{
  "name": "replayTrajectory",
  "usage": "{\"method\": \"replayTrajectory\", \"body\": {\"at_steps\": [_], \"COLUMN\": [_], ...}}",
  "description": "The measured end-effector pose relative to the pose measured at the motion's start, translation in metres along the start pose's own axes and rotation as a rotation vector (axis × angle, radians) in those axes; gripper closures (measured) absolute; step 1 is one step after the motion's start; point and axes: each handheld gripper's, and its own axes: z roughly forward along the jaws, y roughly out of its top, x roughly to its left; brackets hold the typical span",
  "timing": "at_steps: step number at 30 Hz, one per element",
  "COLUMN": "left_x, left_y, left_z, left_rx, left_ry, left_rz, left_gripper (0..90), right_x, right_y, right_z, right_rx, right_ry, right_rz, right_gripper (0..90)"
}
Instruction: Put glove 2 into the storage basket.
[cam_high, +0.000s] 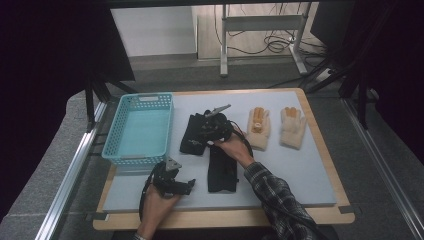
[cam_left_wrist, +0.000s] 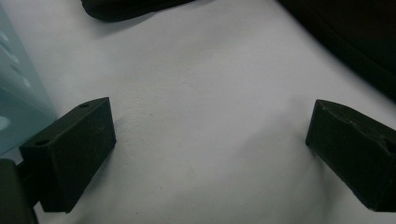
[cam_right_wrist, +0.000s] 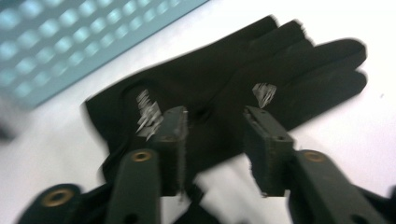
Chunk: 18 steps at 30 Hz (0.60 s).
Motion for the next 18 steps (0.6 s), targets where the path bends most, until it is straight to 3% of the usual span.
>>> {"method": "replayTrajectory", "body": {"at_steps": [1,2,4,8,9,10,11,13,14,18], "left_x": [0.0,0.0,0.0,0.0,0.0,0.0,0.0,0.0,0.0,0.0], "left_y": [0.0,0.0,0.0,0.0,0.0,0.0,0.0,0.0,0.0,0.0], "left_z": [0.0,0.0,0.0,0.0,0.0,0.0,0.0,0.0,0.0,0.0], "left_rx": [0.0,0.0,0.0,-0.001,-0.001,-0.001,-0.001,0.0,0.0,0.0], "left_ry": [0.0,0.0,0.0,0.001,0.001,0.001,0.0,0.001,0.001,0.0], "left_rz": [0.0,0.0,0.001,0.001,0.001,0.001,0.001,0.001,0.001,0.001], "left_gripper": [1.7,1.8,1.8,1.8,1.8,1.8,1.8,1.7,1.8,1.8], "right_x": [0.0,-0.002,-0.001,0.0,-0.001,-0.001,-0.001,0.0,0.0,0.002], "right_y": [0.0,0.004,0.006,0.008,0.008,0.008,0.009,0.009,0.009,0.009], "right_z": [0.0,0.012,0.026,0.042,0.044,0.044,0.043,0.041,0.041,0.04], "right_rx": [0.0,-0.003,0.01,0.056,0.059,0.059,0.062,0.086,0.091,0.091], "right_ry": [0.0,-0.007,-0.024,-0.072,-0.054,-0.054,-0.04,-0.053,-0.051,-0.063], "right_rz": [0.0,0.006,0.002,-0.008,0.012,0.012,0.024,0.014,0.025,0.027], "right_gripper": [52.6,44.6,39.1,41.8,53.2,53.2,60.4,81.4,85.8,88.2]}}
